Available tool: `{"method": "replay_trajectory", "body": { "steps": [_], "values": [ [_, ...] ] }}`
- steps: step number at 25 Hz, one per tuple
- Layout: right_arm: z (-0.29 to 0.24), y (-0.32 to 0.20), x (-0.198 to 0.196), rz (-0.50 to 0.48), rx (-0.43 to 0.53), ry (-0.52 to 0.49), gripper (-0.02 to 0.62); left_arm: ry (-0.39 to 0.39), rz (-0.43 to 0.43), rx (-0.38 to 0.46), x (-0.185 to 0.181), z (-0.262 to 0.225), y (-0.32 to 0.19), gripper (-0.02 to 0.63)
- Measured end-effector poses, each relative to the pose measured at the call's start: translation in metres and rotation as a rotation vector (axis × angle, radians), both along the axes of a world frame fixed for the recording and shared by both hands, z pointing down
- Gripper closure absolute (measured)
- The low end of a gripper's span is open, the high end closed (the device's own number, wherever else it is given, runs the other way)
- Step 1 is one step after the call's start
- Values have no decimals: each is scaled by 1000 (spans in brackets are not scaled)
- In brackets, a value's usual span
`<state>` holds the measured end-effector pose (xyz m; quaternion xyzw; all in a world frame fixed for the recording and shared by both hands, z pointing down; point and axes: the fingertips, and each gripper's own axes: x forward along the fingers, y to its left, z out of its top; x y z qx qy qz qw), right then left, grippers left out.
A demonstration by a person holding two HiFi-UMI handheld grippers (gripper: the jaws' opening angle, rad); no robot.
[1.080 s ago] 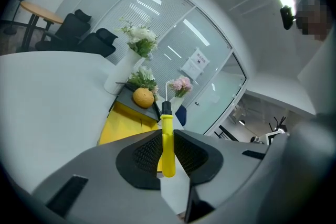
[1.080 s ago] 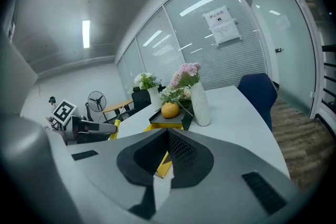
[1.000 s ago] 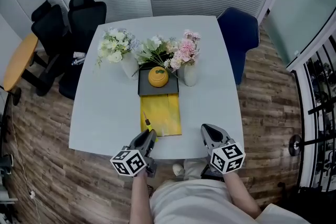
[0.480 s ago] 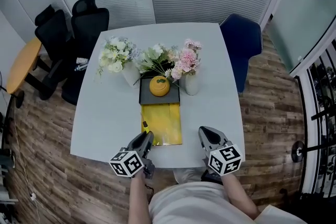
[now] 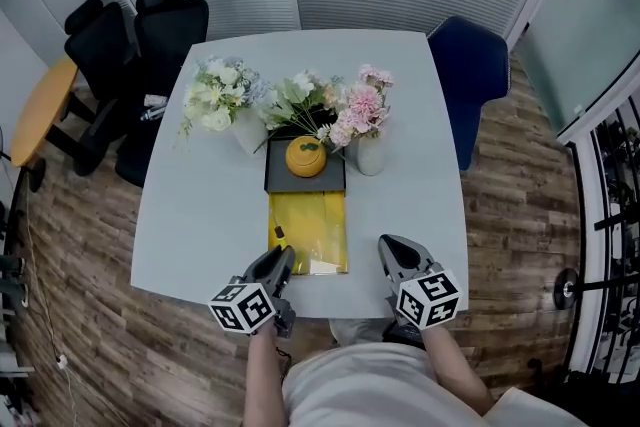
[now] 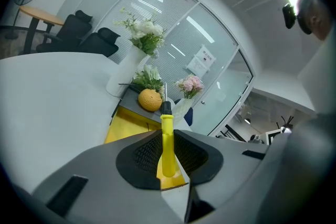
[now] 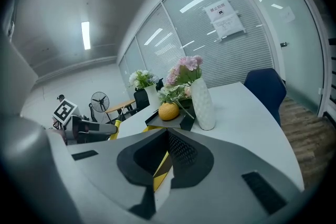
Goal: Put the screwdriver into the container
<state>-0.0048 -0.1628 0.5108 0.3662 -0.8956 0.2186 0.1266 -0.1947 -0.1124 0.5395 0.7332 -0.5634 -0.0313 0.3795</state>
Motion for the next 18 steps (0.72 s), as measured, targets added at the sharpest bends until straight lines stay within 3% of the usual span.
{"method": "replay_trajectory", "body": {
  "steps": [18],
  "values": [
    [27, -22, 6, 19, -51, 34, 580, -59, 57, -156, 3, 44, -16, 540]
  ]
}}
